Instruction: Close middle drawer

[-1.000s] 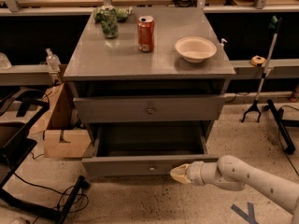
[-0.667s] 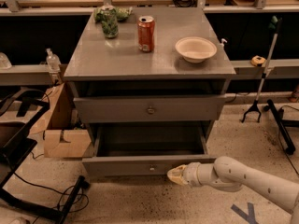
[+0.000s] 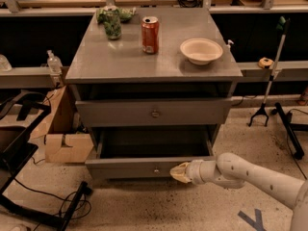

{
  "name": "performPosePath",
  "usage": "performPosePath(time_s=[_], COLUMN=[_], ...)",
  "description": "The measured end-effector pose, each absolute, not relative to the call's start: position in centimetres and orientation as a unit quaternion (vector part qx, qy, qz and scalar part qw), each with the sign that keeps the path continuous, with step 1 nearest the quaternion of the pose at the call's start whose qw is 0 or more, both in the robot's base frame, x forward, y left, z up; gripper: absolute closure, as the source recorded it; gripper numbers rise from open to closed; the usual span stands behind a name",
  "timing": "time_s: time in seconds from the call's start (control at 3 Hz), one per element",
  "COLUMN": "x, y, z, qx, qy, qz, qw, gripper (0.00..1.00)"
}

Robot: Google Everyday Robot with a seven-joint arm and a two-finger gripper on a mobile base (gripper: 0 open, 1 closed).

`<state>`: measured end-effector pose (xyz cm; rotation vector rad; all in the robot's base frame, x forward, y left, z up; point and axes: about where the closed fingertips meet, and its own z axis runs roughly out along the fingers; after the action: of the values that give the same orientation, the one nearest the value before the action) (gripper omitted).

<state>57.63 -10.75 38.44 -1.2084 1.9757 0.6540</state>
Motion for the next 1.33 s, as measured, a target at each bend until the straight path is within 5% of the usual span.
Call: performPosePath(time_s=[1.33], x=[61.7], y=[-11.7], z=[39.0], qx=[-0.468], qy=[0.770], qz=[0.244], qw=[0.357], gripper=[1.00])
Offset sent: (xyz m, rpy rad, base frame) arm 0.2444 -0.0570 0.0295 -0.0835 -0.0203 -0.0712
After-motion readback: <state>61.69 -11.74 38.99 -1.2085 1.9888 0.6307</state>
